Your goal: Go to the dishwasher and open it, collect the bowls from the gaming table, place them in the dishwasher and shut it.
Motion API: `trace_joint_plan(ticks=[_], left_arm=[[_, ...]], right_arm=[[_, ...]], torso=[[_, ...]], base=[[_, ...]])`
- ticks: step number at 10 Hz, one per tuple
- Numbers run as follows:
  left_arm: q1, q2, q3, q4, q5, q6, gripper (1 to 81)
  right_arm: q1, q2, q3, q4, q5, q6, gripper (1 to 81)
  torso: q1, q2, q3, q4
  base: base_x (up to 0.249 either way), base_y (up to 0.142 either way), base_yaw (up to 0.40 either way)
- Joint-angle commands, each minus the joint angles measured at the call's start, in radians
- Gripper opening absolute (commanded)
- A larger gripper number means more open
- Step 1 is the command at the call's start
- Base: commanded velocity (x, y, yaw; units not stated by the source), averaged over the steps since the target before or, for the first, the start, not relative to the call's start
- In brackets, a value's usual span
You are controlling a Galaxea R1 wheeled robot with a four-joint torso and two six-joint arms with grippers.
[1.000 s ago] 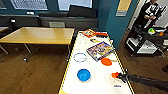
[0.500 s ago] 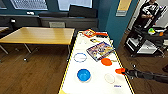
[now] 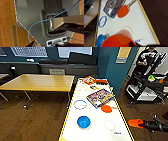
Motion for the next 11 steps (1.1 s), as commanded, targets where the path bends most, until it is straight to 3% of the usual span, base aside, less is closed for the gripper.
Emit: trace_joint_plan(ticks=[1,5,9,11], left_arm=[[-0.009,0.003,0.003,0.001,0.053,-0.003,81.1],[-0.006,-0.003,0.004,0.001,0.051,-0.003,81.1],[-0.006,-0.021,0.012,-0.002,0.053,-0.006,81.1],[0.005,-0.082,0.105,-0.002,0.051,-0.006,81.1]], right_arm=[[-0.223,-0.258,0.235,-0.270,-0.082,-0.001,1.0],[-0.699,-0.201,0.168,-0.396,0.231,-0.009,1.0],[-1.051,-0.071,0.008,-0.412,0.494,-0.017,1.0],[-1.185,0.024,-0.102,-0.427,0.617,-0.049,1.0]], torso=[[0.000,0.000,0.000,0.000],[0.000,0.000,0.000,0.000],[0.000,0.000,0.000,0.000],[0.000,0.000,0.000,0.000]], base=[[0.000,0.000,0.000],[0.000,0.000,0.000],[0.000,0.000,0.000],[0.000,0.000,0.000]])
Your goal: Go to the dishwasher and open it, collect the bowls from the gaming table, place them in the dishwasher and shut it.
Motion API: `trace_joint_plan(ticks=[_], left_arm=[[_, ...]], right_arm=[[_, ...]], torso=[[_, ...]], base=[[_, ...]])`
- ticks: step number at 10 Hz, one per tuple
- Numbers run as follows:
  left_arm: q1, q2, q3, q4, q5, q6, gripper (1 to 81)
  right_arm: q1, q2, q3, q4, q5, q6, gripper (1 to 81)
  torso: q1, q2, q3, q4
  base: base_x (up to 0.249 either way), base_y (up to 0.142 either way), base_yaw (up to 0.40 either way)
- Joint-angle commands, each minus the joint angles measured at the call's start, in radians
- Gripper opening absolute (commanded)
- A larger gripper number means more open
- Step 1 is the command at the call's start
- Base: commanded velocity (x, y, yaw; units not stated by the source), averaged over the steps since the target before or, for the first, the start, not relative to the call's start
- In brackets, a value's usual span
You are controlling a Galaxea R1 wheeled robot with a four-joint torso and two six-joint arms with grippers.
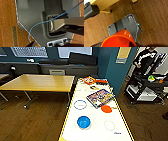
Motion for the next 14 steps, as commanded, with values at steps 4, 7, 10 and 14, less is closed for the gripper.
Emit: trace_joint_plan(ticks=[4,7,10,14], left_arm=[[0.006,-0.372,0.591,-0.003,-0.004,-0.004,81.1],[0.006,-0.643,0.958,-0.004,-0.155,-0.004,81.1],[-0.008,-0.845,1.166,-0.004,-0.256,-0.004,81.1],[-0.079,-1.115,1.445,-0.006,-0.323,-0.102,81.1]], right_arm=[[-0.344,0.353,-0.452,-0.128,0.348,-0.064,1.0],[-0.341,0.485,-0.561,-0.148,0.345,-0.082,1.0],[-0.347,0.572,-0.669,-0.159,0.347,-0.082,1.0],[-0.346,0.658,-0.745,-0.182,0.330,-0.087,1.0]], torso=[[0.000,0.000,0.000,0.000],[0.000,0.000,0.000,0.000],[0.000,-0.001,0.001,0.000],[-0.001,-0.001,0.001,0.000]], base=[[0.000,0.000,0.000],[0.000,0.000,0.000],[0.000,0.000,0.000],[0.000,0.000,0.000]])
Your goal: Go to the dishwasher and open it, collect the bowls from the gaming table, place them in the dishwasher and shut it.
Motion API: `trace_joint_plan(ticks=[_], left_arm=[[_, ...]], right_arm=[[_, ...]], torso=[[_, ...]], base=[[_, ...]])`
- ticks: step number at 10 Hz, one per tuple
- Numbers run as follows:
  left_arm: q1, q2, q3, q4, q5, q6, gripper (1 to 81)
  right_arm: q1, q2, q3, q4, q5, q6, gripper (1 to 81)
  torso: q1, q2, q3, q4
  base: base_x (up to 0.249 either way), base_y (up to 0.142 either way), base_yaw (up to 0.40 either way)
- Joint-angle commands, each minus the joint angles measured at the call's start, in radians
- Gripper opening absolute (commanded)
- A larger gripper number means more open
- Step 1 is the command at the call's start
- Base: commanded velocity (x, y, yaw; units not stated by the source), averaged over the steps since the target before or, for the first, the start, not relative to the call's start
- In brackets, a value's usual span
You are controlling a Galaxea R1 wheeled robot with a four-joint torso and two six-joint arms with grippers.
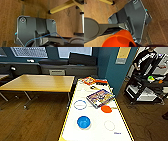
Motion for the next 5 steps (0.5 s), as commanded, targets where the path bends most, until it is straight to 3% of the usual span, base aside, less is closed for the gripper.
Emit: trace_joint_plan(ticks=[1,2,3,4,5], left_arm=[[-0.100,-0.332,0.333,-0.001,-0.101,-0.173,81.1],[-0.154,-0.387,0.393,-0.001,-0.106,-0.237,81.1],[-0.213,-0.430,0.439,-0.001,-0.094,-0.271,81.1],[-0.276,-0.461,0.479,-0.001,-0.077,-0.274,81.1],[-0.361,-0.475,0.496,-0.002,-0.008,-0.274,81.1]], right_arm=[[-0.005,0.000,-0.050,-0.039,-0.051,-0.006,1.0],[0.000,0.017,-0.062,-0.039,-0.066,-0.006,1.0],[0.003,0.030,-0.073,-0.039,-0.074,-0.006,1.0],[0.006,0.034,-0.074,-0.039,-0.077,-0.008,1.0],[0.014,0.037,-0.073,-0.040,-0.088,-0.008,1.0]], torso=[[0.000,0.000,0.000,0.000],[0.000,0.000,0.000,0.000],[0.000,0.000,0.000,0.000],[0.000,0.000,0.000,0.000],[0.000,0.000,0.000,0.000]], base=[[0.000,0.000,0.000],[0.000,0.000,0.000],[0.000,0.000,0.000],[0.000,0.000,0.000],[0.000,0.000,0.000]])
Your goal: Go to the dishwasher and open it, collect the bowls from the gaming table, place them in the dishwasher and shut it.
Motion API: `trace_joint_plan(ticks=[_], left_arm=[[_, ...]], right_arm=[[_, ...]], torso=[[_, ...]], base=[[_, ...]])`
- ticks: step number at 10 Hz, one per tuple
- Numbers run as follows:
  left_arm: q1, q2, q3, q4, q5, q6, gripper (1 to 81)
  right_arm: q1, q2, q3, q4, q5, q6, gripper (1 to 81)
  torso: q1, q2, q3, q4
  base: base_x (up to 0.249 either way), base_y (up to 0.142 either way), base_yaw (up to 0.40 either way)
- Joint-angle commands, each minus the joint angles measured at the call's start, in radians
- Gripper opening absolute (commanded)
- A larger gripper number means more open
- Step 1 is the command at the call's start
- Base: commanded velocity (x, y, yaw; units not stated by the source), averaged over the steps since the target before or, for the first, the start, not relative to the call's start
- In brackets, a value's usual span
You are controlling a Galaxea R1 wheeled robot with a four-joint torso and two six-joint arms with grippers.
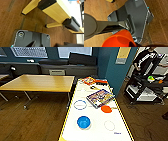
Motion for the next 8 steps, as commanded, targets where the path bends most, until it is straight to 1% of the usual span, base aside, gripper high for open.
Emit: trace_joint_plan(ticks=[1,3,4,5,6,7,8], left_arm=[[-0.315,-0.130,0.136,0.006,0.179,-0.099,81.1],[-0.502,-0.080,0.117,0.006,0.389,-0.107,81.1],[-0.579,-0.047,0.096,0.006,0.463,-0.125,81.1],[-0.650,-0.018,0.070,0.008,0.524,-0.156,81.1],[-0.717,0.009,0.037,0.008,0.584,-0.197,81.1],[-0.786,0.025,0.004,0.006,0.635,-0.269,81.1],[-0.851,0.028,-0.022,0.008,0.658,-0.393,81.1]], right_arm=[[0.011,-0.036,0.012,-0.028,-0.073,-0.006,1.0],[0.026,-0.025,0.009,-0.039,-0.085,-0.003,1.0],[0.034,-0.022,0.013,-0.039,-0.100,-0.003,1.0],[0.040,-0.018,0.013,-0.039,-0.108,-0.003,1.0],[0.043,-0.013,0.012,-0.039,-0.117,-0.003,1.0],[0.048,-0.009,0.009,-0.037,-0.125,-0.003,1.0],[0.052,-0.007,0.009,-0.037,-0.135,-0.001,1.0]], torso=[[0.000,0.000,0.000,0.000],[0.000,0.000,0.000,0.000],[0.000,0.000,0.000,0.000],[0.000,0.000,0.000,0.000],[0.000,0.000,0.000,0.000],[0.000,0.000,0.000,0.000],[0.000,0.000,0.000,0.000]], base=[[0.000,0.000,0.000],[0.000,0.000,0.000],[0.000,0.000,0.000],[0.000,0.000,0.000],[0.000,0.000,0.000],[0.000,0.000,0.000],[0.000,0.000,0.000]])
